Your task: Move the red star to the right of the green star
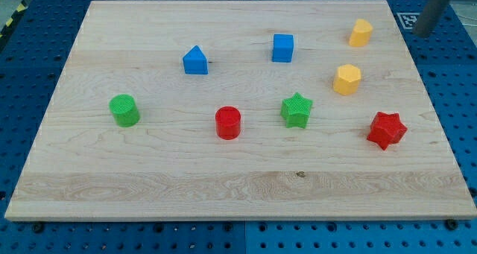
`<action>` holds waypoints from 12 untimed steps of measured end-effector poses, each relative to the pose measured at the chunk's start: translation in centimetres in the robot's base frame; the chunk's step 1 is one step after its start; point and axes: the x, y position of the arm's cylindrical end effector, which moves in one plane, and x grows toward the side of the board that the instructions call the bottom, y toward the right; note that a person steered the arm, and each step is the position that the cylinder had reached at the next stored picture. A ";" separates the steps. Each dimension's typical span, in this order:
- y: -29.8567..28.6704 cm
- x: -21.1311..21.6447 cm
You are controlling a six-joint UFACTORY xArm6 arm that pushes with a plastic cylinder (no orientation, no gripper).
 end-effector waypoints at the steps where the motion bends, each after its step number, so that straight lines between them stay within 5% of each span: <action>1: -0.9 1.4; 8: -2.5 23.9; 12: -9.0 21.7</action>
